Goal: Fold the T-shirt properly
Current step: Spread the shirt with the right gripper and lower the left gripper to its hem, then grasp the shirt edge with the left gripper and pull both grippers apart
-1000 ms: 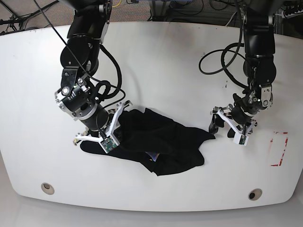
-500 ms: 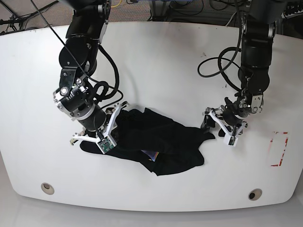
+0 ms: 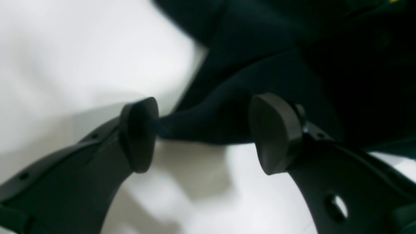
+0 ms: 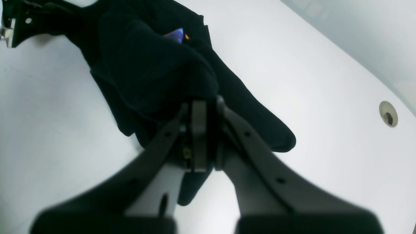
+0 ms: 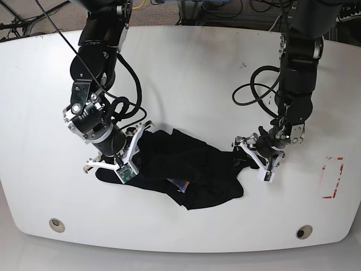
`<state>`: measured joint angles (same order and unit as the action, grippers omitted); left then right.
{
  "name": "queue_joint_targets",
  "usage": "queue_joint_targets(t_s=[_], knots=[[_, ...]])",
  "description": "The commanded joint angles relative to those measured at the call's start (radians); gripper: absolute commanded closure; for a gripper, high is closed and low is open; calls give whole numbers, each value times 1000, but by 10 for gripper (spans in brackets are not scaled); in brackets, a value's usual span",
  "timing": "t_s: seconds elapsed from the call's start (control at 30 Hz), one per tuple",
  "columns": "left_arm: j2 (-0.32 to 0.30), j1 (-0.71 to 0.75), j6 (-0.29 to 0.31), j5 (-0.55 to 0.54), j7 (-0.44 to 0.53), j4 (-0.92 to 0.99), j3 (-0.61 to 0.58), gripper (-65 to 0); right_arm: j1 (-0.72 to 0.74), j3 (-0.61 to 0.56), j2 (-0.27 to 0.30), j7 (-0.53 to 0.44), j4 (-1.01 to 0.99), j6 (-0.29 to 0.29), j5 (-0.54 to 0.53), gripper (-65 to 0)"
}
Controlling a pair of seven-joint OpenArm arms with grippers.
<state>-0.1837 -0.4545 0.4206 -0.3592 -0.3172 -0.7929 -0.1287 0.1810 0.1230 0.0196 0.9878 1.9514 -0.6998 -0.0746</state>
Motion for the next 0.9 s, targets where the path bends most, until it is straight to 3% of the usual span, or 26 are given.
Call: queue_joint_targets(t_s=[0.0, 0.17, 0.27, 0.53, 0.87], knots=[[6, -33, 2, -7, 10, 0, 4, -429, 24, 0, 1, -30, 21, 2, -4, -21], [20, -40, 2, -5, 20, 3, 2, -424, 24, 0, 1, -30, 21, 2, -4, -21], [20, -42, 2, -5, 20, 25, 2, -367, 24, 2, 1, -30, 21, 2, -4, -21], [20, -45, -2, -5, 22, 82, 2, -6, 24, 2, 1, -30, 21, 2, -4, -21], [-27, -8, 1, -11, 5, -7, 5, 0, 15, 93, 0, -31, 21, 2, -4, -21]])
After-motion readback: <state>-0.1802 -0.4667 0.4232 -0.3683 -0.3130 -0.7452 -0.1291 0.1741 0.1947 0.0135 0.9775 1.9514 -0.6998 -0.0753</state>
